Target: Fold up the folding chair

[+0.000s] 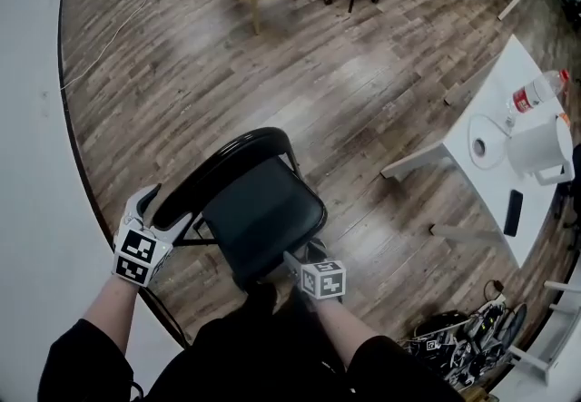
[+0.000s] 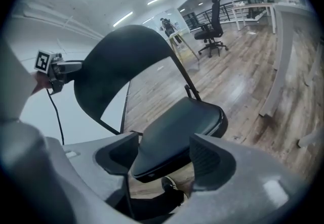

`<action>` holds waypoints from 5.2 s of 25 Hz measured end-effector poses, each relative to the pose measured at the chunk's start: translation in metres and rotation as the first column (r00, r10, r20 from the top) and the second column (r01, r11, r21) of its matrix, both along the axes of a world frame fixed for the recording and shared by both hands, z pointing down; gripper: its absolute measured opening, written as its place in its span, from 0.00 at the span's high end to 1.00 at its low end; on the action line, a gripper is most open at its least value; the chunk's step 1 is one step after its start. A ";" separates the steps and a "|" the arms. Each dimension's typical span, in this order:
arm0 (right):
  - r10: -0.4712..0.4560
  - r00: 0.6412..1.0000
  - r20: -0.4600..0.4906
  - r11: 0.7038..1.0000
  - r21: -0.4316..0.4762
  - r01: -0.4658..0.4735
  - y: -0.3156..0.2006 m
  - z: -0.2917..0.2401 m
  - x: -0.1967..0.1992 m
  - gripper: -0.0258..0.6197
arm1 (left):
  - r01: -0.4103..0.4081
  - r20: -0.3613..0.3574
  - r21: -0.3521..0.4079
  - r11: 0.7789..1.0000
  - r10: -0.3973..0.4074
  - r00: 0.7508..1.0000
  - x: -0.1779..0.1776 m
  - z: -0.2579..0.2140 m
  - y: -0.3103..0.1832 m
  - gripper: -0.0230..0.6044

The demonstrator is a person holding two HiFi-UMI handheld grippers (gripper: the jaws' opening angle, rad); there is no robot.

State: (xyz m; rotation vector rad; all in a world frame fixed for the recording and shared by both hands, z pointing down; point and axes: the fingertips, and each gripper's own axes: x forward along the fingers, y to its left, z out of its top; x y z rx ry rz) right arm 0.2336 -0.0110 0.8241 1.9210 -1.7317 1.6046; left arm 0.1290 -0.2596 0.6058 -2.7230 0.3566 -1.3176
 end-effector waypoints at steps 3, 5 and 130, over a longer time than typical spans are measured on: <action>0.017 1.000 0.001 0.998 -0.055 -0.017 0.012 0.026 0.002 0.47 | 0.005 0.025 -0.018 1.000 -0.005 1.000 -0.001 0.010 0.000 0.40; 0.027 1.000 0.005 0.997 -0.070 -0.026 0.016 0.037 0.001 0.47 | 0.005 0.044 -0.021 1.000 -0.004 0.999 -0.005 0.016 -0.003 0.40; 0.514 0.676 0.528 0.844 -0.170 -0.509 -0.073 0.079 -0.027 0.71 | -0.171 0.253 -0.123 0.978 0.197 0.947 -0.010 0.038 0.131 0.86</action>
